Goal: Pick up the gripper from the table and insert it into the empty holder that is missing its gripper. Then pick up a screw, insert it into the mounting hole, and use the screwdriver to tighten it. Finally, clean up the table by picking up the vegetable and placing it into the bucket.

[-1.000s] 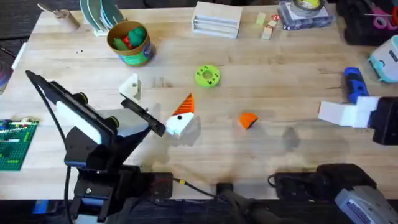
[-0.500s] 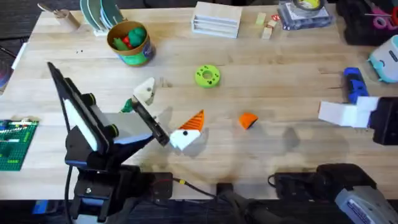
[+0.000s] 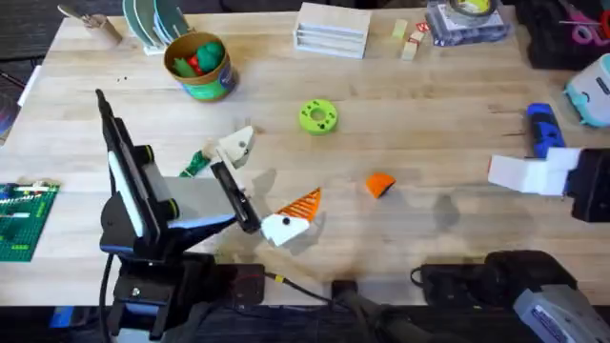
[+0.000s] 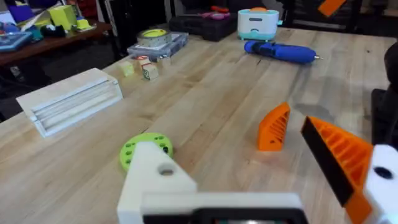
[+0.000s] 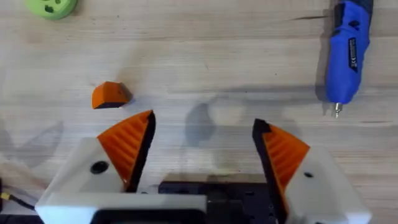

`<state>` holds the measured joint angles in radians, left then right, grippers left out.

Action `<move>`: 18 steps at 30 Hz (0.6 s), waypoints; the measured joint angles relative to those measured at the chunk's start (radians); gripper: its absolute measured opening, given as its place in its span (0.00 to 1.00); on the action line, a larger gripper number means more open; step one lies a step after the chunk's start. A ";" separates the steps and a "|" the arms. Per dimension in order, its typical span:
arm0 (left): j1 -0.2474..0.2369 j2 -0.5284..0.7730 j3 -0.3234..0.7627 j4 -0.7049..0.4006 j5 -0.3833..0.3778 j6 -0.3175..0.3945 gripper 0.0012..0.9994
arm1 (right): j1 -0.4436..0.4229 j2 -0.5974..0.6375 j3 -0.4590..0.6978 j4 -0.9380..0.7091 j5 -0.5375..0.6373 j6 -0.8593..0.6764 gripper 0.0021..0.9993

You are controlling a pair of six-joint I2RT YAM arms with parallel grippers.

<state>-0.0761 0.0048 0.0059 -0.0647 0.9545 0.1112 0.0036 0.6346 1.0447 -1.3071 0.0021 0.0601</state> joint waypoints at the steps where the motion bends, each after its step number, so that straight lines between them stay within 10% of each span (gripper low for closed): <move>1: 0.000 0.000 0.000 0.000 0.001 0.000 0.99 | 0.000 0.000 0.000 0.000 0.000 0.000 0.99; 18: 0.000 0.000 0.000 0.000 0.071 -0.021 0.99 | 0.000 0.000 0.000 0.000 0.000 0.000 0.99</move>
<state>-0.0761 0.0048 0.0059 -0.0647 1.0257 0.0903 0.0036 0.6346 1.0447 -1.3071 0.0021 0.0601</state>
